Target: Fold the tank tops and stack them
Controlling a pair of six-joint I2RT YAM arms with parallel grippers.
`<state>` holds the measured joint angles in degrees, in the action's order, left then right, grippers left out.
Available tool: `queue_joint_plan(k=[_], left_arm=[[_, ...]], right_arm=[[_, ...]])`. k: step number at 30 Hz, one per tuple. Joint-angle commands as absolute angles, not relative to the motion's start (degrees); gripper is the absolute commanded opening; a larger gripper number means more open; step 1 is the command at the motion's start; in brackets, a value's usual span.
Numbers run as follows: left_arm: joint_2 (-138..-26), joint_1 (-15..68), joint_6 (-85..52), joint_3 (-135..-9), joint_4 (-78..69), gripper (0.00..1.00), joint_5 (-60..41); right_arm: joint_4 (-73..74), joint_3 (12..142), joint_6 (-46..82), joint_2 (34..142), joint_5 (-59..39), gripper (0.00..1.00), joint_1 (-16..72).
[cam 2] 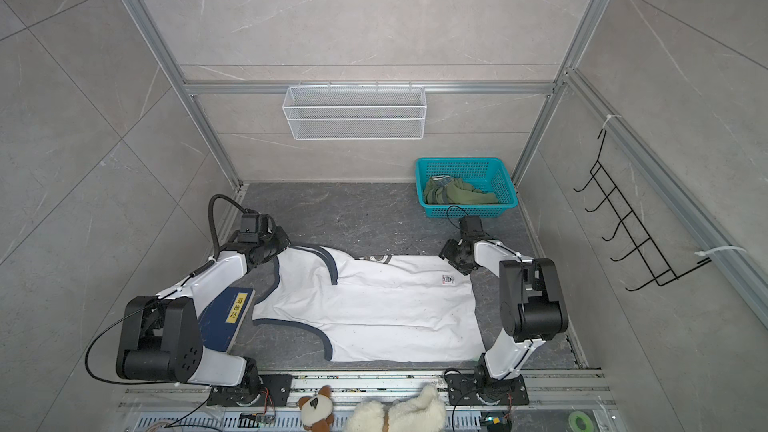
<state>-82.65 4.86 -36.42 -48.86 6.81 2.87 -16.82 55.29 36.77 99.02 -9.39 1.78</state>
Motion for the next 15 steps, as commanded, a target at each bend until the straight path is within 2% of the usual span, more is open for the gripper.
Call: queue_joint_plan(k=[1,8,15], left_arm=[[-80.3,3.8,-35.6,-42.9,-3.2,0.0,6.2],[-82.3,1.3,-36.5,-35.2,-18.1,0.0,5.4],[-88.5,0.8,-33.9,-39.1,-16.0,0.0,7.3]], right_arm=[[-16.4,55.6,39.1,102.8,-6.7,0.64,-0.1],[-15.3,56.9,39.9,106.4,-6.4,0.62,-1.6],[-15.8,58.1,40.5,107.6,-5.5,0.61,-2.7]])
